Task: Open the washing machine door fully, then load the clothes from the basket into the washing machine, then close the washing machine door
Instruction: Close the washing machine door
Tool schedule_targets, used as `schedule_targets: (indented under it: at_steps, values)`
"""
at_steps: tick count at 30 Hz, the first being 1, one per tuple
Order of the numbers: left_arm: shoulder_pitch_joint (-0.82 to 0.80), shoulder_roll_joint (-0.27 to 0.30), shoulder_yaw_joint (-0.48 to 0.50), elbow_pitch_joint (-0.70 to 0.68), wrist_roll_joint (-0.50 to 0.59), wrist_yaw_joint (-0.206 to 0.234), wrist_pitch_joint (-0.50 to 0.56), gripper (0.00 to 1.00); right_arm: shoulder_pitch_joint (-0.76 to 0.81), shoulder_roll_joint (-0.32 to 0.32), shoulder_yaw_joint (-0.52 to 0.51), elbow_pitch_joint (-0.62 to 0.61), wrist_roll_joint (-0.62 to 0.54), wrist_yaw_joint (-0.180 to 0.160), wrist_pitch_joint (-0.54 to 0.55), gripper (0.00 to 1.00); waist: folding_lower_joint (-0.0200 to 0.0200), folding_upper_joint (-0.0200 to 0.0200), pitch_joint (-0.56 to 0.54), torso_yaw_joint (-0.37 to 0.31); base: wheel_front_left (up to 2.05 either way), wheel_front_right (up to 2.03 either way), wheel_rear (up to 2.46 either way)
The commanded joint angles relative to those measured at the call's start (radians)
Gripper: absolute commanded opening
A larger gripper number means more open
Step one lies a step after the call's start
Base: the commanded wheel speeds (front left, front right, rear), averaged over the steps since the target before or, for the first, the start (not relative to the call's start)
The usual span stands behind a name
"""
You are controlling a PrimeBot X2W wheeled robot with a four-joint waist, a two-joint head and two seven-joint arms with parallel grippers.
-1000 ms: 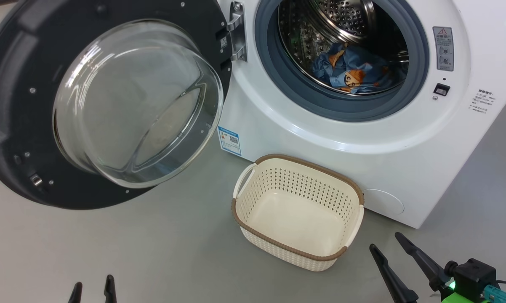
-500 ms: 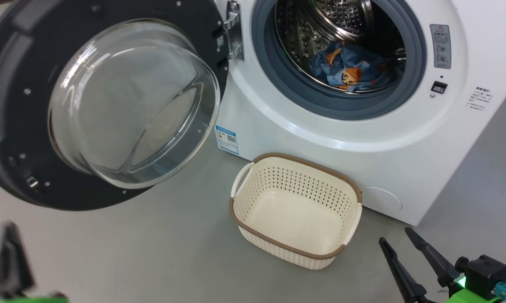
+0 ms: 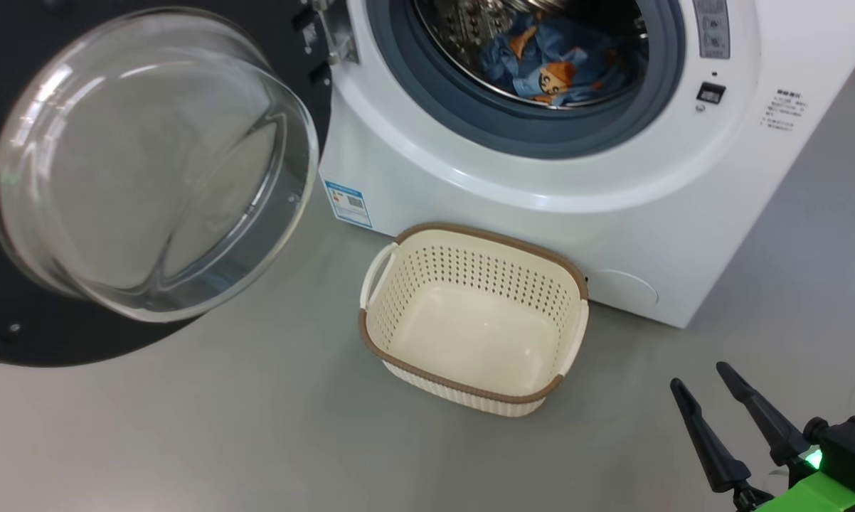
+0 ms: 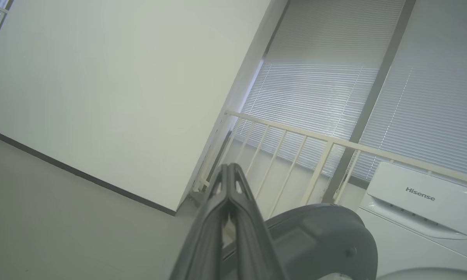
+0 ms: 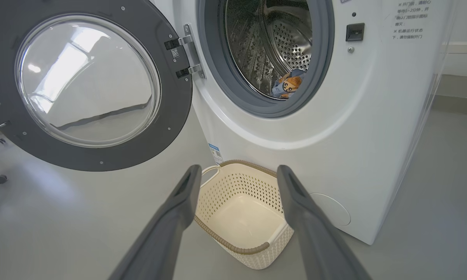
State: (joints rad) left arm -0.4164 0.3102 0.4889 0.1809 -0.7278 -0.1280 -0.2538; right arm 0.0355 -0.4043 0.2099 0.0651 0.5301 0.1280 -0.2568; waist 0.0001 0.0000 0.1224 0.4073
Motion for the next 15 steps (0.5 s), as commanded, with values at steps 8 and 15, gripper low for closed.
schedule_targets:
  at_steps: [8,15]
  values:
    - [-0.194,0.201,0.001,0.247,-0.266,-0.002,0.190,0.00,-0.042,-0.045,-0.004,-0.041,-0.002,0.003,-0.005,1.00,-0.0001,0.0000,0.063,-0.028,0.00,0.00,0.00]
    - [-0.273,0.302,-0.053,0.435,-0.383,-0.003,0.413,0.00,-0.059,-0.057,-0.006,-0.051,-0.005,0.003,-0.005,1.00,-0.0001,0.0000,0.096,-0.034,0.00,0.00,0.00]
